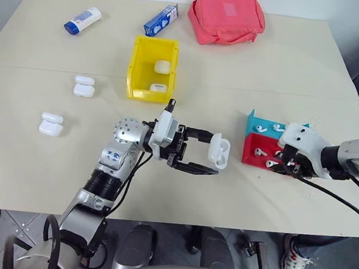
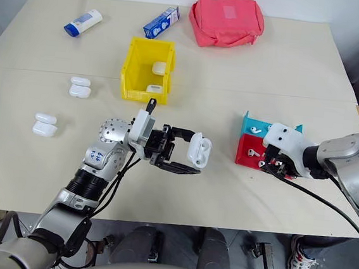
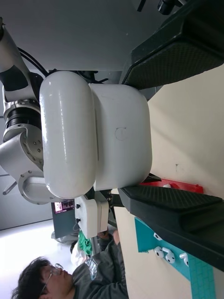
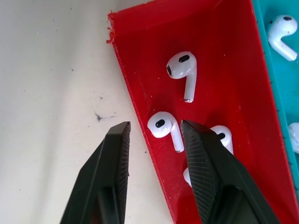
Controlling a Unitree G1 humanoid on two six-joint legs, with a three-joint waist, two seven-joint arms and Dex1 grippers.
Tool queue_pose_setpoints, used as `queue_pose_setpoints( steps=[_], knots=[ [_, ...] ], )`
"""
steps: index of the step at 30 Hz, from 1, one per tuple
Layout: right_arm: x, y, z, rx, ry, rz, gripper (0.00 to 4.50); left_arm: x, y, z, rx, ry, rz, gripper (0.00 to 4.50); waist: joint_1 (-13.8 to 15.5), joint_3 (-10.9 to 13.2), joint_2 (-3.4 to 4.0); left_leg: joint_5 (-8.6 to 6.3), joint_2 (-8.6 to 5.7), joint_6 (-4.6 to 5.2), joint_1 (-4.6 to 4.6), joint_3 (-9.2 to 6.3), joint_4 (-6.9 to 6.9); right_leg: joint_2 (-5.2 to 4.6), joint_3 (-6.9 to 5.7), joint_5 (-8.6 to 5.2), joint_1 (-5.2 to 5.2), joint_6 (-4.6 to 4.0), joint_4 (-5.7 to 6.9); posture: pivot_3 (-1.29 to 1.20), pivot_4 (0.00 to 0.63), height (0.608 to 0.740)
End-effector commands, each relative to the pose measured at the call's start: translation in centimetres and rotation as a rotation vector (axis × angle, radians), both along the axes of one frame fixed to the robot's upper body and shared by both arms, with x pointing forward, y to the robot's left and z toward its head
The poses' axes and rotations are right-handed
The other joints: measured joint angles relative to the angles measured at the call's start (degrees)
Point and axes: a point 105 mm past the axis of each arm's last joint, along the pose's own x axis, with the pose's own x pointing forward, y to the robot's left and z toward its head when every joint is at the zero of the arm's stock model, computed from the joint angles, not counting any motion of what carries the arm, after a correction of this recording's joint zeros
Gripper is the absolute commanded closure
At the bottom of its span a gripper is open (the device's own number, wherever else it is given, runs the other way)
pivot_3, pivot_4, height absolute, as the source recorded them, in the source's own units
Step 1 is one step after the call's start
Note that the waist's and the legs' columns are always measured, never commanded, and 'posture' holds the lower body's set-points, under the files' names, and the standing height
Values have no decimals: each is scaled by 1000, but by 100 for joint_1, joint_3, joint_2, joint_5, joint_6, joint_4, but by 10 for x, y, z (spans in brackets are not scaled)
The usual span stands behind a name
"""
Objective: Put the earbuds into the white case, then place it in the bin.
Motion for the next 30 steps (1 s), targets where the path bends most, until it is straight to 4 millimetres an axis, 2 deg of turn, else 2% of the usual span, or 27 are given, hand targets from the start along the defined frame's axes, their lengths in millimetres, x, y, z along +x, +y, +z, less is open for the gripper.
queue_pose_setpoints(
  steps=[1, 30],
  knots=[
    [4, 3, 5, -12, -23, 23, 2747, -3, 0, 7, -14, -42, 0, 1773, -1, 0, 0, 0, 0, 0, 0, 0, 1, 0, 0, 0, 0, 0, 0, 0, 150, 740],
    [14, -3, -11, -82, 3, 65, 2747, -5, 5, 7, -4, -44, 24, 1773, -9, -3, 5, -1, 0, -2, -4, -1, 24, 1, -1, 1, 1, 1, 12, 0, 150, 740]
  ],
)
